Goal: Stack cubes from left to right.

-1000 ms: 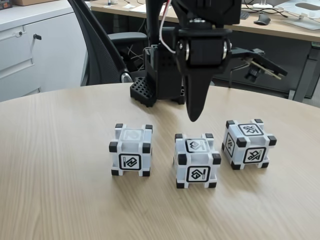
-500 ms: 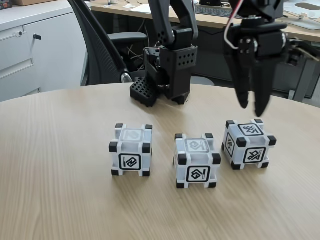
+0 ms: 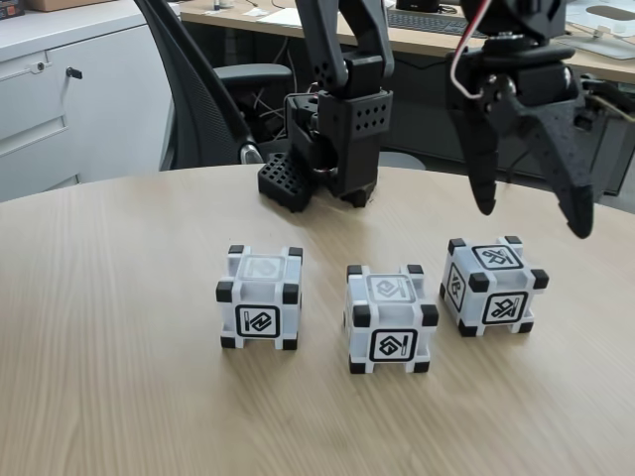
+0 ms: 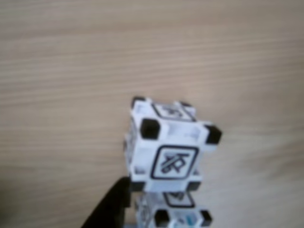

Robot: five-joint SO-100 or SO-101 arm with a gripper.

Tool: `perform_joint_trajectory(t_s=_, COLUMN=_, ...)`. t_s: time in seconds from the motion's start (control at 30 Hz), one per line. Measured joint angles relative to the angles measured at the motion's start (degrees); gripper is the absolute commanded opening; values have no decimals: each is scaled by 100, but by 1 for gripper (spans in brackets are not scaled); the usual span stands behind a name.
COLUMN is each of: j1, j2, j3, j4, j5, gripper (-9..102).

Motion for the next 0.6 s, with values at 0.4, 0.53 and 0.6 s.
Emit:
perform_joint_trajectory(t_s=0.4, j1=589, j2=-1107, j3=-9, j4=0, j5=0, gripper=45)
perform_joint_trajectory(t_s=0.53, j1=624, j2=-1336, j3=-35, j4=0, j5=0, gripper=45)
perform_joint_trajectory(t_s=0.6, j1=633, j2=-1485, j3=-35, j4=0, j5=0, gripper=44)
